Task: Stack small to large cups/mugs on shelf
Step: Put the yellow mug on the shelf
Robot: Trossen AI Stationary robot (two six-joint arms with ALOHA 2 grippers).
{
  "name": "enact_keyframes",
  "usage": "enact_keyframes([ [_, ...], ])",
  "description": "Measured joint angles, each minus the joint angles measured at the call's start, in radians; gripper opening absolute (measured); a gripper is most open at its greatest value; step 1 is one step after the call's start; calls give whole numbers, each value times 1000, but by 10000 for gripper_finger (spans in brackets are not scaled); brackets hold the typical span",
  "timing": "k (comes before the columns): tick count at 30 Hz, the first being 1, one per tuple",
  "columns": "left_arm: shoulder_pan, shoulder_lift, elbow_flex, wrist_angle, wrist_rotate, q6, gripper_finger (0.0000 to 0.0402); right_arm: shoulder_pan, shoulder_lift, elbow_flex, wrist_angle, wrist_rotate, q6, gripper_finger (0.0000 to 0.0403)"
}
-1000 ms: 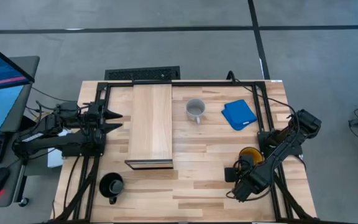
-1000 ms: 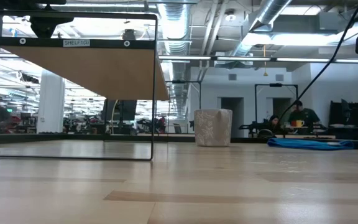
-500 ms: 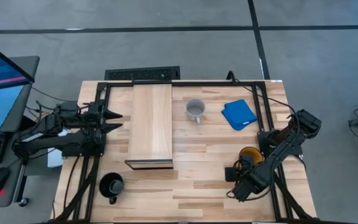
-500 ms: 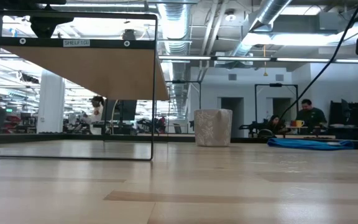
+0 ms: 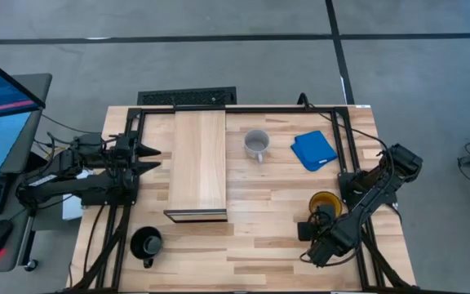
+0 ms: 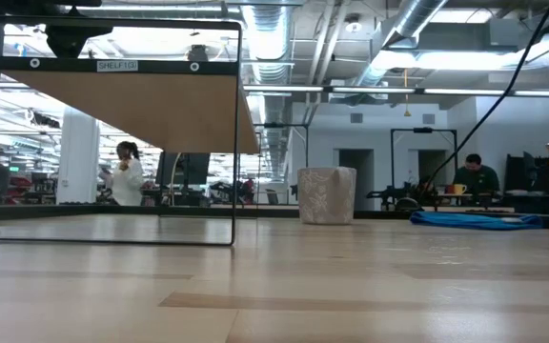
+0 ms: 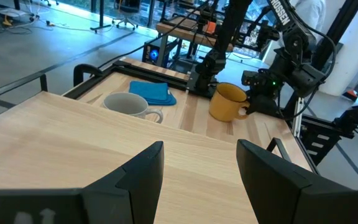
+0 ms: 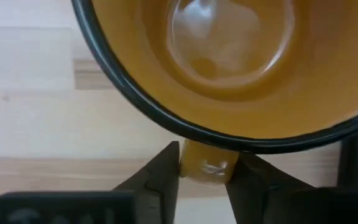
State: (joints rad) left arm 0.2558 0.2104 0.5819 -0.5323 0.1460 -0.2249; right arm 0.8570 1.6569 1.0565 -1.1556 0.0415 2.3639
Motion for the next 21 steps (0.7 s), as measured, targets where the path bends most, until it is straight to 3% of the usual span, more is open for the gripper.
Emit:
enact_keyframes([
  [4,0,0,0,0,0,0,194,-2,0,0,1,-6,1,156],
  [9,0,0,0,0,0,0,194,1,0,1,3,-1,-1,100],
  [21,0,0,0,0,0,0,194,0,0,1,8,-1,-9,100],
])
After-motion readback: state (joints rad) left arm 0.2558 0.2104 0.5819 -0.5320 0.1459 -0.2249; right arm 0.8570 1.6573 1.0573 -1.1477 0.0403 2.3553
